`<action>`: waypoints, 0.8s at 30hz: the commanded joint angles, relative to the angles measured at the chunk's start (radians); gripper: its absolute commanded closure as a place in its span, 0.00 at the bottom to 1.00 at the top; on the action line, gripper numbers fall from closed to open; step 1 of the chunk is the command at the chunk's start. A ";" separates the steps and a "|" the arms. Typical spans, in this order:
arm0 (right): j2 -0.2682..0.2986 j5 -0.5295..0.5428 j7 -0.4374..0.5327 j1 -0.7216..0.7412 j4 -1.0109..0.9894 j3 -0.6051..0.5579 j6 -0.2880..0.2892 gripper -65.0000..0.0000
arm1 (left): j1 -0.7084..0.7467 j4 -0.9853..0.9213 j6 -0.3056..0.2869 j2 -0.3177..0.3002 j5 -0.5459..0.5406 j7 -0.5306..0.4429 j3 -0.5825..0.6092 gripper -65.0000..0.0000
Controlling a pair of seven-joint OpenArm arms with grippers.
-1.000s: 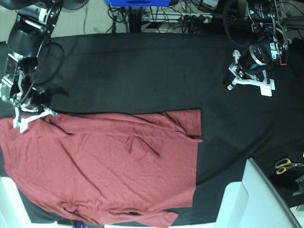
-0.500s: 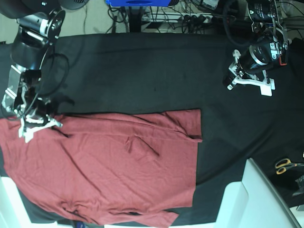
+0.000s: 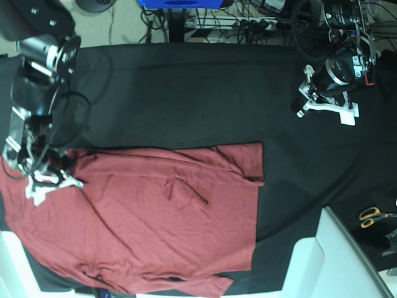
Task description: Fold the T-shirt properly
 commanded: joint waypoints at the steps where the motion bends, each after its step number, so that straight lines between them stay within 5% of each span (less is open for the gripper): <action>1: 0.018 0.002 0.037 0.037 -0.015 -0.001 0.005 0.99 | -0.002 0.013 -0.012 -0.009 -0.011 -0.009 -0.005 1.00; 17: 0.021 0.005 0.319 0.135 -0.098 -0.001 0.014 0.99 | 0.000 0.013 -0.012 -0.009 -0.011 -0.009 -0.005 1.00; 24: 0.070 0.010 0.191 0.032 0.138 0.012 0.088 1.00 | 0.000 0.013 -0.012 -0.009 -0.011 -0.009 -0.002 1.00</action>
